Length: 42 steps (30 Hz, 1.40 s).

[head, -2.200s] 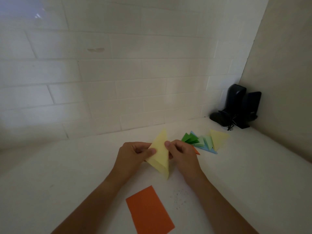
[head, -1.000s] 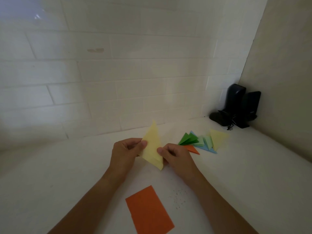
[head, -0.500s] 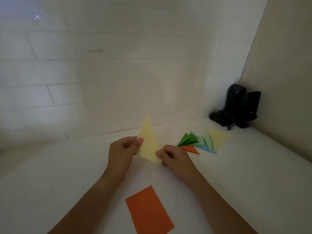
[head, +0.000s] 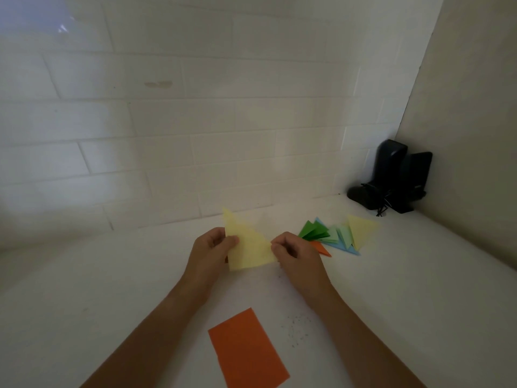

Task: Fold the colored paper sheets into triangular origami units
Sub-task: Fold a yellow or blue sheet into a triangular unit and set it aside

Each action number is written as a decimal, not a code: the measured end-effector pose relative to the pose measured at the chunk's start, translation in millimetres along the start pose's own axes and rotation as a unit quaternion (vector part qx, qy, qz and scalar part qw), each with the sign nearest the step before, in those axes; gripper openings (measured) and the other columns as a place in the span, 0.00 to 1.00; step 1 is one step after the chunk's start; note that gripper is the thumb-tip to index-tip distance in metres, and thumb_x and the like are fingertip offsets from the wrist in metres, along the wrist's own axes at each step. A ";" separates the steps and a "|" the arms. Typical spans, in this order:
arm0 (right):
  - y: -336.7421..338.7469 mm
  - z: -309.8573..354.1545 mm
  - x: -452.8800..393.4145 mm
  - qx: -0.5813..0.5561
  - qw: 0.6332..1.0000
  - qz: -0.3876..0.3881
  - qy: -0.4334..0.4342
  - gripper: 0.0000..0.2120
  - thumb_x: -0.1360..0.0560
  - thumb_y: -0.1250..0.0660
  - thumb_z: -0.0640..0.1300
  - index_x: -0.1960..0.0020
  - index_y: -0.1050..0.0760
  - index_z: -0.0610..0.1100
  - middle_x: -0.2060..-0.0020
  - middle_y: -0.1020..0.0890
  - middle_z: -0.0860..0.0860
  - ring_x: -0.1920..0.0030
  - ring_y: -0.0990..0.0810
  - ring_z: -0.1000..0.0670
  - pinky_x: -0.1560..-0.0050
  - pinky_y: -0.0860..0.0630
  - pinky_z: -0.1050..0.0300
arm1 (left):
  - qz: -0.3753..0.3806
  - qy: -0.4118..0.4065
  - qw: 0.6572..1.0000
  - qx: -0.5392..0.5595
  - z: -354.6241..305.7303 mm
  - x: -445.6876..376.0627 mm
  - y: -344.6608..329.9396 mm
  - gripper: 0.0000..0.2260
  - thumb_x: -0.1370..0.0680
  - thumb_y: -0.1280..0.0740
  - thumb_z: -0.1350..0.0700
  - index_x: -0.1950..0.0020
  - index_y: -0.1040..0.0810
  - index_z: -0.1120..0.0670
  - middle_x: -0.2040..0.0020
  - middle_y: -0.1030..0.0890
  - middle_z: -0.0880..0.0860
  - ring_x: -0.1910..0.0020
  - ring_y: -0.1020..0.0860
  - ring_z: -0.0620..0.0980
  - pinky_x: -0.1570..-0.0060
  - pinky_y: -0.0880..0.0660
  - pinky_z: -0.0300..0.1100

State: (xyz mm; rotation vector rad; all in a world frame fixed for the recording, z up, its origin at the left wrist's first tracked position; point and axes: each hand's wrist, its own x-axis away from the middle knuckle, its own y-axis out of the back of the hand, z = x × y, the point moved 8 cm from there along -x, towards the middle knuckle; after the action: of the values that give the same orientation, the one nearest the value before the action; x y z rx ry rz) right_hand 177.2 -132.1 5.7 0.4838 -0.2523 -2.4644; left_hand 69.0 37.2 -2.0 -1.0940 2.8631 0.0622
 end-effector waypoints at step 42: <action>-23.3 10.3 4.3 0.009 0.991 0.121 0.054 0.07 0.19 0.30 0.44 0.57 0.21 0.47 0.64 0.22 0.58 0.62 0.25 0.57 0.59 0.29 0.62 | 0.084 -0.042 0.995 0.043 -19.0 15.4 -18.6 0.06 0.22 0.27 0.57 0.52 0.12 0.58 0.55 0.13 0.61 0.55 0.15 0.55 0.48 0.18 0.48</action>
State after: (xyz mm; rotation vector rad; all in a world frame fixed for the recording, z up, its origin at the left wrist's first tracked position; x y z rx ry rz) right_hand 157.5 -115.5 7.3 0.5581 -0.2722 -2.1945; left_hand 68.9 12.0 15.5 -0.8128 2.8475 -0.0053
